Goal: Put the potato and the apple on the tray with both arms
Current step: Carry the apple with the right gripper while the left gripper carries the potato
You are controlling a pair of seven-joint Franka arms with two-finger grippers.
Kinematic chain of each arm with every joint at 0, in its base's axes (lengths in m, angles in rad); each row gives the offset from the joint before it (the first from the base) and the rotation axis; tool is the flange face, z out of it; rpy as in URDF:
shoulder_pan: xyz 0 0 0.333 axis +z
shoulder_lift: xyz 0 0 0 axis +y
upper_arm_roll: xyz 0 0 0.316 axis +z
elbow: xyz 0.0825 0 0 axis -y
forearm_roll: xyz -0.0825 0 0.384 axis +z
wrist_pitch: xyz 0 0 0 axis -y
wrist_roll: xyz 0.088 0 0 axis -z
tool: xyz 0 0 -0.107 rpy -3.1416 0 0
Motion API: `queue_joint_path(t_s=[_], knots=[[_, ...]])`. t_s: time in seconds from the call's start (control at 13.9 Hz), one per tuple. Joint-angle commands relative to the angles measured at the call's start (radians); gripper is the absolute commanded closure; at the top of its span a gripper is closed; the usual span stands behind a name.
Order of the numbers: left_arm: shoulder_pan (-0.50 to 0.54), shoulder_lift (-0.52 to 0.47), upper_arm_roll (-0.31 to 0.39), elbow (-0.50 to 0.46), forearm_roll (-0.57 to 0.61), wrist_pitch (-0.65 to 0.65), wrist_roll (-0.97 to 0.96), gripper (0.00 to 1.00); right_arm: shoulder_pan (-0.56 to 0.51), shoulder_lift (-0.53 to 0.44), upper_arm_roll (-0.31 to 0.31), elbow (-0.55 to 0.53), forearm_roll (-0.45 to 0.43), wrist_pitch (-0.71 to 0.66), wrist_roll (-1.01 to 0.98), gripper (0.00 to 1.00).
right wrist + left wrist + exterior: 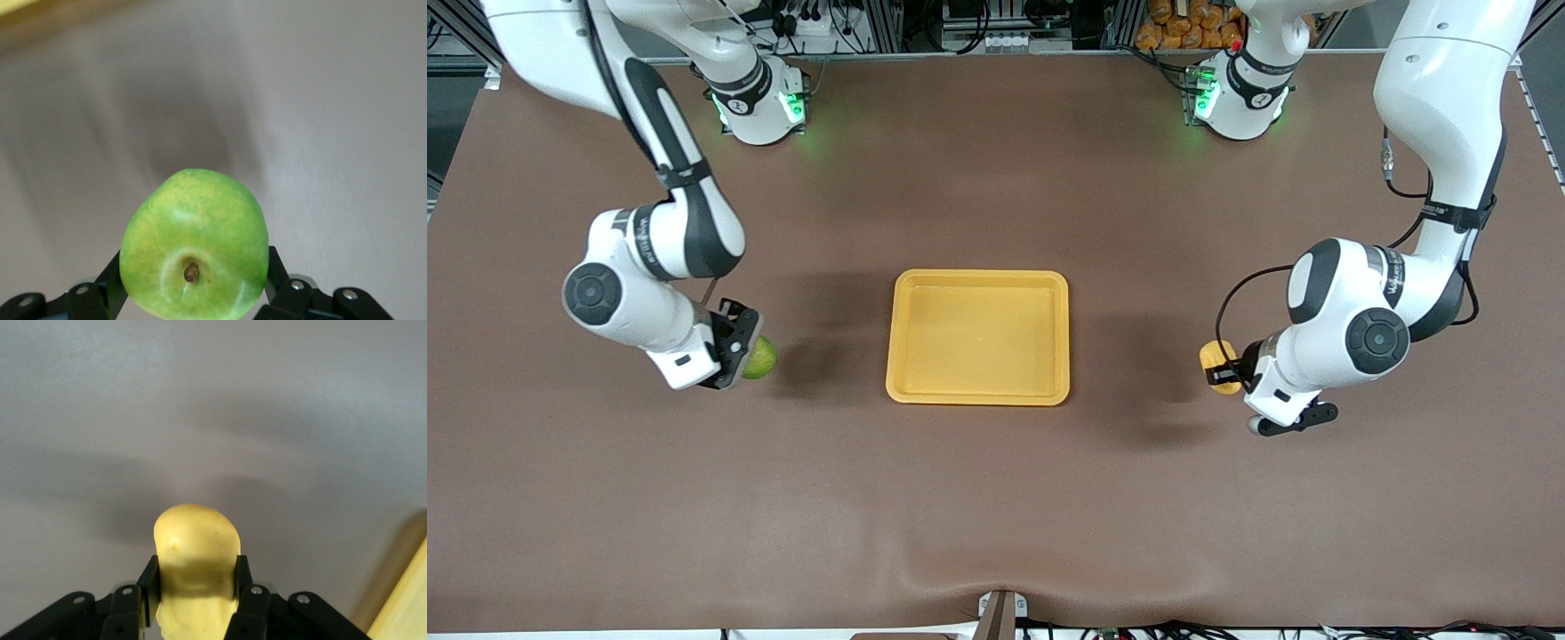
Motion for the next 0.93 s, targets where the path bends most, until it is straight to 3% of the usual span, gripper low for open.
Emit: queue_joint_path(t_s=[0.0, 0.43, 0.86], knots=[[0.001, -0.015, -0.040, 0.005, -0.015, -0.028, -0.010, 0.97, 0.031, -0.036, -0.001, -0.011, 0.009, -0.022, -0.011, 1.00], [-0.121, -0.013, -0.061, 0.015, 0.002, -0.028, -0.113, 0.97, 0.129, -0.036, 0.031, 0.026, 0.016, -0.023, 0.006, 1.00], [-0.311, 0.043, -0.054, 0.108, 0.063, -0.021, -0.315, 0.98, 0.250, -0.025, 0.030, 0.085, 0.017, -0.011, 0.053, 1.00]])
